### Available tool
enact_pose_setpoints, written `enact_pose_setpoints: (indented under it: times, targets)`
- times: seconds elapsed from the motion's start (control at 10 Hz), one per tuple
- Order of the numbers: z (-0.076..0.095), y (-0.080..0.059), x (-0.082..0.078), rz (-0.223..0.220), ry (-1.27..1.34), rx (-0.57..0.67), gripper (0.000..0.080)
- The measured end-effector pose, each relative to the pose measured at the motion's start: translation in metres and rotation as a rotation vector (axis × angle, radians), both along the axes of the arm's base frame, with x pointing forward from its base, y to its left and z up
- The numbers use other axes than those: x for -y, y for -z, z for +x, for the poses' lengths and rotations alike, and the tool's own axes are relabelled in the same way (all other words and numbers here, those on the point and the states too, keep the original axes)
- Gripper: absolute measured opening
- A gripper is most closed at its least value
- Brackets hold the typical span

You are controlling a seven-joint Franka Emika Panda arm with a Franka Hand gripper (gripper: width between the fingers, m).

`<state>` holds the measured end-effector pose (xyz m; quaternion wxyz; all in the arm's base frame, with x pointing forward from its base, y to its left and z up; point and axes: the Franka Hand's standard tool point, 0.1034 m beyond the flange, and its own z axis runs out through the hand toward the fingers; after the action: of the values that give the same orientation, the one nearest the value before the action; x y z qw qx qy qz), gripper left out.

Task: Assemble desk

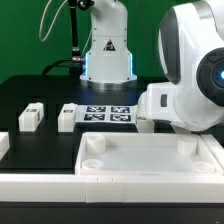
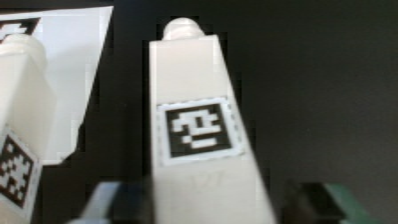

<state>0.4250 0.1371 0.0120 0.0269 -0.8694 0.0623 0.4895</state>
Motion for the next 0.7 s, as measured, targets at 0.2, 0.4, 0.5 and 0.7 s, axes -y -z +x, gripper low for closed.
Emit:
enact_pose_setpoints:
  times: [0.2, 0.4, 0.5, 0.7]
  targets:
    - [0.0, 0.0, 0.0, 0.0, 0.0, 0.0, 0.0286]
    - [0.0, 0.0, 0.0, 0.0, 0.0, 0.0, 0.0286]
    - [0.0, 0.0, 0.0, 0.0, 0.0, 0.0, 0.0286]
    - [0.019, -0.031, 0.006, 0.015, 0.012, 0.003, 0.0286]
